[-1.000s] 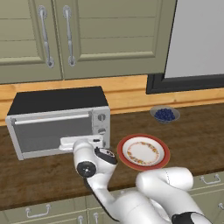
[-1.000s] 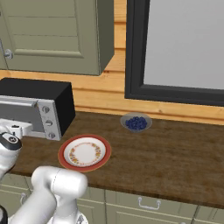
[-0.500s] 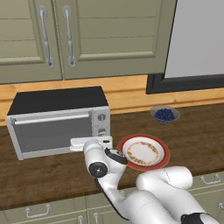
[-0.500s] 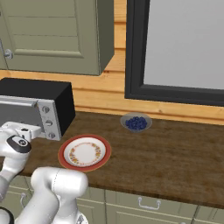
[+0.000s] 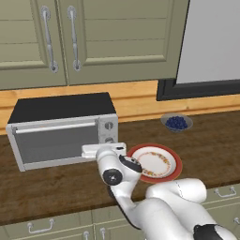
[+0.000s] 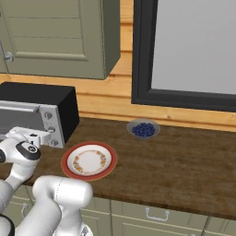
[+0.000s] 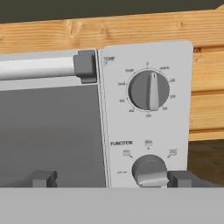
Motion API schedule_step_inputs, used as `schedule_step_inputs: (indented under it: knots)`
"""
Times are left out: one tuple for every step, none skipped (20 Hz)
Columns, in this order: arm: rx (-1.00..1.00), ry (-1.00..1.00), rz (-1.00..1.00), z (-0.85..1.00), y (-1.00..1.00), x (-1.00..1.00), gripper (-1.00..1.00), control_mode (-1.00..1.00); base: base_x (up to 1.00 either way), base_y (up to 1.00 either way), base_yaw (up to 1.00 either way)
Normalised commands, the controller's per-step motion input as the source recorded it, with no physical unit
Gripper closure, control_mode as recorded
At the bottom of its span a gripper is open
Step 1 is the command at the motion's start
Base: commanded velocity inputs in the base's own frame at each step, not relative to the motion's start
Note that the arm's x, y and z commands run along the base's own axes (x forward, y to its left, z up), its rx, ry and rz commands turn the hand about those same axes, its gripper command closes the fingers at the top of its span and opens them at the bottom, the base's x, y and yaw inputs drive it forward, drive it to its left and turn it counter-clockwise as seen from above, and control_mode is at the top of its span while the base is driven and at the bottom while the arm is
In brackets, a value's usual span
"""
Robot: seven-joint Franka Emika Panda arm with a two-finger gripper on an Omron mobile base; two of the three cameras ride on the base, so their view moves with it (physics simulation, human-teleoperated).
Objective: Pick up the kebab skewer and baguette bread, and place them inside the toaster oven. Close the toaster oven door and start by setting the timer.
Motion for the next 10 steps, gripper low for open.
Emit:
schedule_step_inputs:
  knots:
    - [0.0, 0.0, 0.0, 0.0, -0.18, 0.0, -1.0, -1.0, 0.0, 0.0, 0.0]
    - [0.0, 0.0, 0.0, -0.09, -0.09, 0.0, -1.0, -1.0, 0.0, 0.0, 0.0]
    - [0.0, 0.0, 0.0, -0.17, -0.01, 0.0, -1.0, -1.0, 0.0, 0.0, 0.0]
    - [0.0, 0.0, 0.0, -0.18, -0.01, 0.0, -1.0, -1.0, 0.0, 0.0, 0.0]
    - [0.0, 0.0, 0.0, -0.27, -0.01, 0.0, -1.0, -1.0, 0.0, 0.0, 0.0]
    - [0.0, 0.0, 0.0, -0.26, -0.01, 0.0, -1.0, -1.0, 0.0, 0.0, 0.0]
    - [0.0, 0.0, 0.0, -0.26, 0.0, 0.0, -1.0, -1.0, 0.0, 0.0, 0.0]
    - [0.0, 0.0, 0.0, -0.25, 0.0, 0.0, -1.0, -1.0, 0.0, 0.0, 0.0]
    - [0.0, 0.0, 0.0, -0.22, 0.0, 0.0, -1.0, -1.0, 0.0, 0.0, 0.0]
    - [0.0, 0.0, 0.0, -0.22, 0.0, 0.0, -1.0, -1.0, 0.0, 0.0, 0.0]
